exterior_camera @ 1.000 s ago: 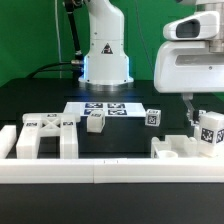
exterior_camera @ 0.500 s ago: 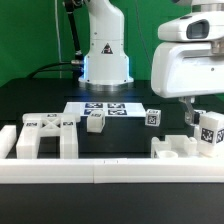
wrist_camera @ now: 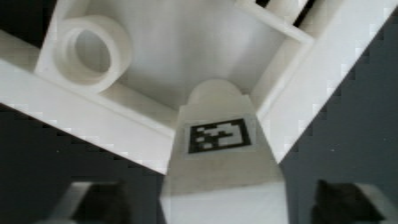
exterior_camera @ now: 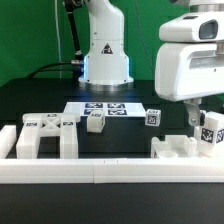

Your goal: Assemble chair

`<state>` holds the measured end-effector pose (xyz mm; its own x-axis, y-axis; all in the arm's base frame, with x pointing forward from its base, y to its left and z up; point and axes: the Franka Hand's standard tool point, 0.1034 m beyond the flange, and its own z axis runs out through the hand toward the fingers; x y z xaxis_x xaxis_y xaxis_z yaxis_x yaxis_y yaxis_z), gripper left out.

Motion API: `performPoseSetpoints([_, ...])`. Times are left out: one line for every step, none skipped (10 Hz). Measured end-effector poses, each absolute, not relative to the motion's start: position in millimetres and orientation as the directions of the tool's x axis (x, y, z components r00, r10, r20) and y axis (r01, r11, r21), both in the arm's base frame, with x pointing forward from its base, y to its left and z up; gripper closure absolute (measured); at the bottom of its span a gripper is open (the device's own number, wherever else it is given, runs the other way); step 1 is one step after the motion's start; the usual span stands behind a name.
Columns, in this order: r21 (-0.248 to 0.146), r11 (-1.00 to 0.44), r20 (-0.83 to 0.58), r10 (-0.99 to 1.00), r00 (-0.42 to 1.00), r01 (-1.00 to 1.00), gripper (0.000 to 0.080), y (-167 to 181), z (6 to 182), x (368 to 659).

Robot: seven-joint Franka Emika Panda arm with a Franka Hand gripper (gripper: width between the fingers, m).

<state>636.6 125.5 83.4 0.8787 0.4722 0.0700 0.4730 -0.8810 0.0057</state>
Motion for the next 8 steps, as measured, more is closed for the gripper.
performPoseSetpoints([0.005,-0.883,0.07,0.469,0.88,0.47,0.0401,125.4,83.5,636.7])
performPoseSetpoints([0.004,-0.892,0.07,0.451,0.89,0.452,0.0511,125.4,83.4,636.6])
performPoseSetpoints([0.004,-0.892,0.07,0.451,0.89,0.452,0.0511,125.3,83.4,636.7])
performPoseSetpoints([-0.003,-0.922,0.071,0.387,0.919,0.388,0.0511,125.5,83.4,636.6])
performPoseSetpoints([-0.01,-0.954,0.07,0.299,0.952,0.301,0.0511,125.1,83.2,636.4])
performPoseSetpoints([-0.019,-0.982,0.068,0.186,0.98,0.188,0.0511,125.3,83.0,636.2])
performPoseSetpoints([-0.027,-1.0,0.064,0.011,0.998,0.013,0.0511,125.4,82.6,635.7])
performPoseSetpoints([-0.033,-0.992,0.06,-0.12,0.991,-0.118,0.0511,125.8,82.3,635.3])
